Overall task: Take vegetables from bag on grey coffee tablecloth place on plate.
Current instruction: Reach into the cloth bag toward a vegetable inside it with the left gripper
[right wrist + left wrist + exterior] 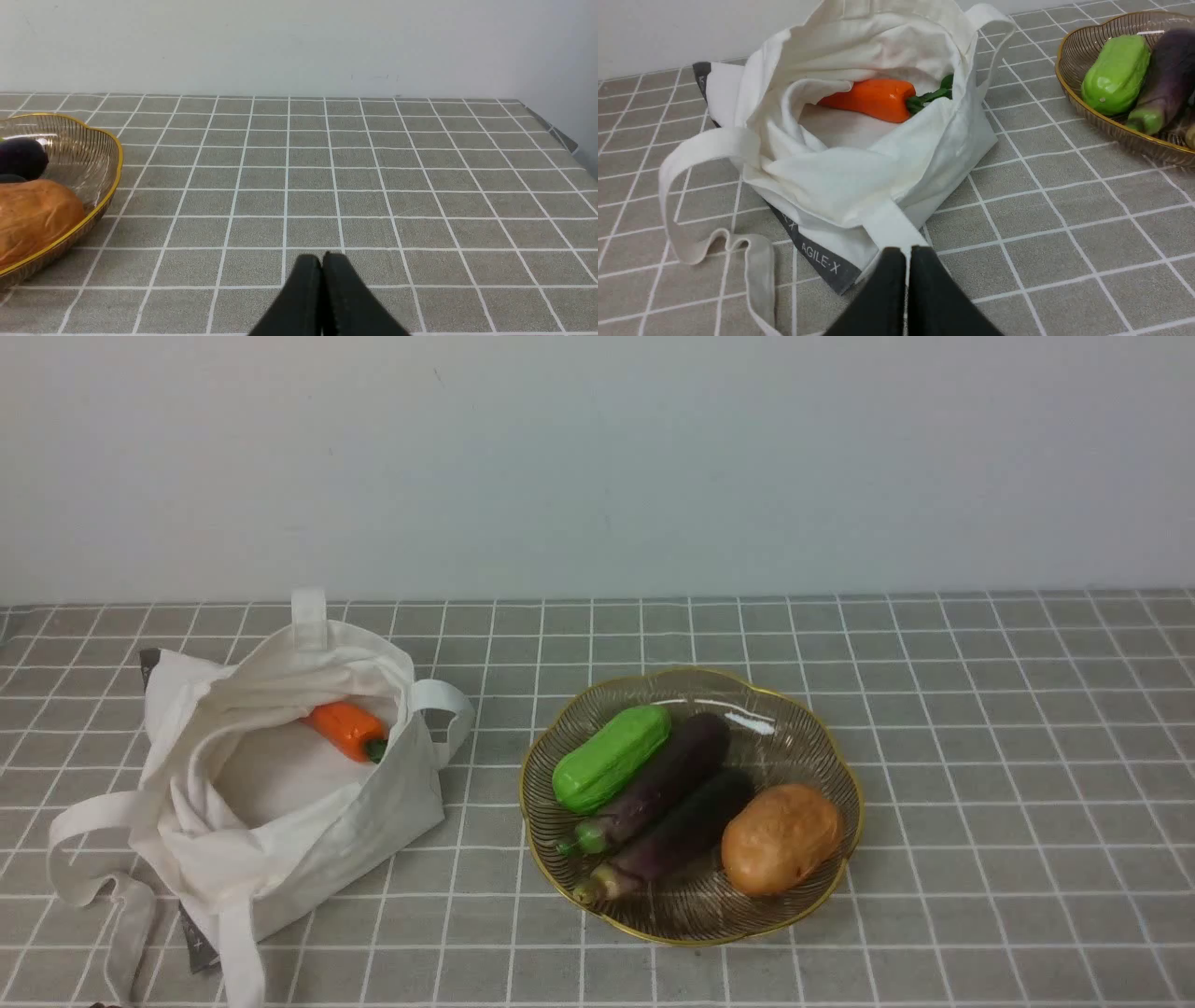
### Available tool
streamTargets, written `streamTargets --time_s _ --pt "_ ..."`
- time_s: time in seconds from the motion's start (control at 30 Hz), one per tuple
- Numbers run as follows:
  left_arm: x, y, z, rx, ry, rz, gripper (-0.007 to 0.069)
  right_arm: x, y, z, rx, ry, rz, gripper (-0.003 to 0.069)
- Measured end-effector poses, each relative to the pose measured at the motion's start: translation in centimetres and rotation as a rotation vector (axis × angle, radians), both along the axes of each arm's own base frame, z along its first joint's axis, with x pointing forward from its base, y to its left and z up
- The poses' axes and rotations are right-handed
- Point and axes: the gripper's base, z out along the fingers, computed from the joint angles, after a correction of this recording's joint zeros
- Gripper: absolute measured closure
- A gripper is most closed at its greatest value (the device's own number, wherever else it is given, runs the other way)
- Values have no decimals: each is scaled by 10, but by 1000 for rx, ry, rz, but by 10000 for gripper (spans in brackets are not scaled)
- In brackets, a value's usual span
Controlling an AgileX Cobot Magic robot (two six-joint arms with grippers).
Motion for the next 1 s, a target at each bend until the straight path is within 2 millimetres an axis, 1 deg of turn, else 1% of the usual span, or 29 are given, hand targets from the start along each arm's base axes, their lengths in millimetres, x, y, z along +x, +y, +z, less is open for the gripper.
streamTargets --time_s 0.9,0.97,1.0 --pt "0 0 0 -1 0 0 629 0 0 0 0 0 0 672" --pt "0 -1 2 -47 -14 3 629 0 0 0 0 0 0 672" --pt "1 -2 6 -124 -43 10 629 0 0 0 0 0 0 672"
